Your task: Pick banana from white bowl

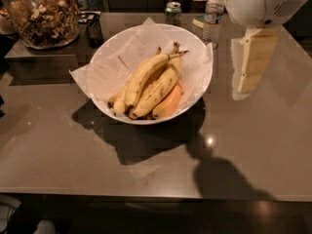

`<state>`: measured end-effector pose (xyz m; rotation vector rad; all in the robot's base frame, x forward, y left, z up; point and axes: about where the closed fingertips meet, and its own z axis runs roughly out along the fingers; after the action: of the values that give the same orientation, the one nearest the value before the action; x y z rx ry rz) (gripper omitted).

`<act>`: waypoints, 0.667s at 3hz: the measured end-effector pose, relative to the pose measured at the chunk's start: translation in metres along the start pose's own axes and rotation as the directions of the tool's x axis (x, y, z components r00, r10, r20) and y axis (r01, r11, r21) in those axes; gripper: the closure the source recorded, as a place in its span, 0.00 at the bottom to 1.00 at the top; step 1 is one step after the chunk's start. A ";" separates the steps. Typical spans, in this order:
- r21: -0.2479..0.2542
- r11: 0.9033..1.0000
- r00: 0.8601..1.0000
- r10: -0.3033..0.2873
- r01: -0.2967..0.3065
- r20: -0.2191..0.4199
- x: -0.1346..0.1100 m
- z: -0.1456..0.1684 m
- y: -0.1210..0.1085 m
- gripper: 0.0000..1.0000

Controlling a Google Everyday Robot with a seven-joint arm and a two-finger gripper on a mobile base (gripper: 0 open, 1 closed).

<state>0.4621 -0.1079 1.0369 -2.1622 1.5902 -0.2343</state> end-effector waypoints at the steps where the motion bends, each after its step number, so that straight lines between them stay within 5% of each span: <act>1: 0.005 1.000 1.000 -0.011 0.011 0.001 -0.002 -0.001 -0.001 0.00; 2: 0.032 0.999 0.999 -0.043 0.042 0.019 -0.009 0.000 -0.011 0.00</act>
Offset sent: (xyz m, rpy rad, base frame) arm 0.0213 0.0180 -0.0034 0.0249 -0.0402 0.0818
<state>0.4686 -0.0971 1.0424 -2.1691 1.5205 -0.2492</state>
